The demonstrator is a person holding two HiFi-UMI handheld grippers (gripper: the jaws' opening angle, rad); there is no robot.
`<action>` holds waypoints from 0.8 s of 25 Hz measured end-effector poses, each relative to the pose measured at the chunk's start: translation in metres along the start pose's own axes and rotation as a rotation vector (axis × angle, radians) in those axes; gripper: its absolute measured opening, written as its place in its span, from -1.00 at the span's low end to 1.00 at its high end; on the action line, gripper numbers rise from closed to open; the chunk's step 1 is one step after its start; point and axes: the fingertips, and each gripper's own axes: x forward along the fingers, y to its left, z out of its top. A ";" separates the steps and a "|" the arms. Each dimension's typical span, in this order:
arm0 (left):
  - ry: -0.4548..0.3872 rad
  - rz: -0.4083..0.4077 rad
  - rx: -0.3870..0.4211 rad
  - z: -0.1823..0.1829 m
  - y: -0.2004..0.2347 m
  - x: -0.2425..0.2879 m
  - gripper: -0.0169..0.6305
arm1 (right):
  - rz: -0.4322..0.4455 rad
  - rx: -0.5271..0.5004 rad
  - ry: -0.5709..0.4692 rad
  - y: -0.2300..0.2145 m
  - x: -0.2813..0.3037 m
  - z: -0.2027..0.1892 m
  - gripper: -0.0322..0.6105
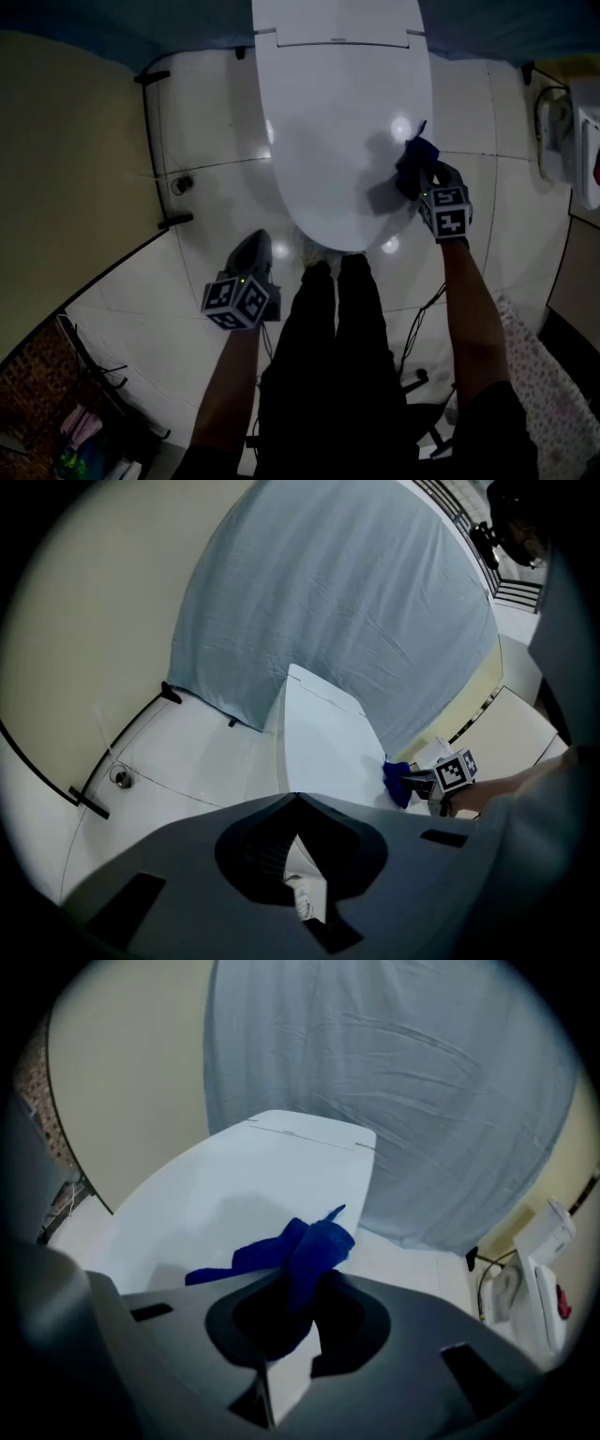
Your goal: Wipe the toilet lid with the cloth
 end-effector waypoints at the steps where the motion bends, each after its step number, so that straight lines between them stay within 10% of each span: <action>1: 0.009 0.004 0.003 -0.003 0.000 0.000 -0.97 | -0.008 0.025 0.008 -0.006 -0.002 -0.005 -0.74; 12: 0.052 -0.022 0.003 -0.015 -0.014 -0.002 -0.97 | -0.064 0.164 -0.034 -0.006 -0.020 -0.002 -0.74; 20: 0.051 0.017 -0.033 -0.023 0.012 -0.015 -0.97 | 0.289 0.222 -0.299 0.169 -0.077 0.090 -0.74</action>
